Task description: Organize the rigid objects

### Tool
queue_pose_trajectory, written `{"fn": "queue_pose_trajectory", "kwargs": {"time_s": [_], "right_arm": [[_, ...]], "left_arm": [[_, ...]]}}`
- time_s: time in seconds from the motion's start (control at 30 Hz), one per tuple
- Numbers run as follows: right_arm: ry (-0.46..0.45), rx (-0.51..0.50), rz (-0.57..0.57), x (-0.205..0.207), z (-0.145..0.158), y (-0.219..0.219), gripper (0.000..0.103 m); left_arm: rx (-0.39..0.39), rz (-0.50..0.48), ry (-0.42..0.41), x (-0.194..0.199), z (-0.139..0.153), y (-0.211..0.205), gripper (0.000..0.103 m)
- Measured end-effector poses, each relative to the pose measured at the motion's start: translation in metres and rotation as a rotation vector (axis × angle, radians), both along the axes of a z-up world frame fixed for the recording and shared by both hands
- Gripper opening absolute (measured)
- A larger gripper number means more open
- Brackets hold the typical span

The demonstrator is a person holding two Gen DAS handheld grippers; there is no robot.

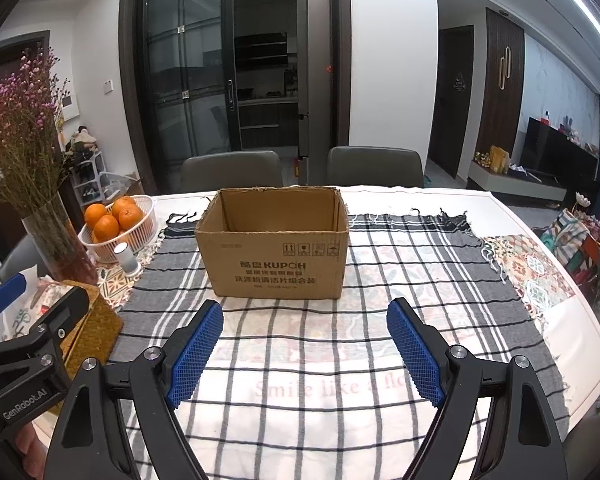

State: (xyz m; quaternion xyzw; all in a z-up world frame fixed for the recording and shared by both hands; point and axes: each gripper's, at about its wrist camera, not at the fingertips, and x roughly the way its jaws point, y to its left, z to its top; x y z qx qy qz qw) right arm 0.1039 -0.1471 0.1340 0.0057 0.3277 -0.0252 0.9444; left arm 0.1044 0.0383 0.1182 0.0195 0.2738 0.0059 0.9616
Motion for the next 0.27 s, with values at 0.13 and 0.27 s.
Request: {"fn": "queue_pose_trajectory", "kwargs": {"time_s": [0.13, 0.27], "right_arm": [[-0.003, -0.006, -0.006, -0.0003, 0.0002, 0.0004, 0.085], [-0.004, -0.004, -0.002, -0.0011, 0.0004, 0.0013, 0.085]], "left_arm": [[0.008, 0.008, -0.011, -0.0024, 0.0013, 0.0008, 0.103], [0.003, 0.007, -0.009, -0.0026, 0.0015, 0.0020, 0.103]]}}
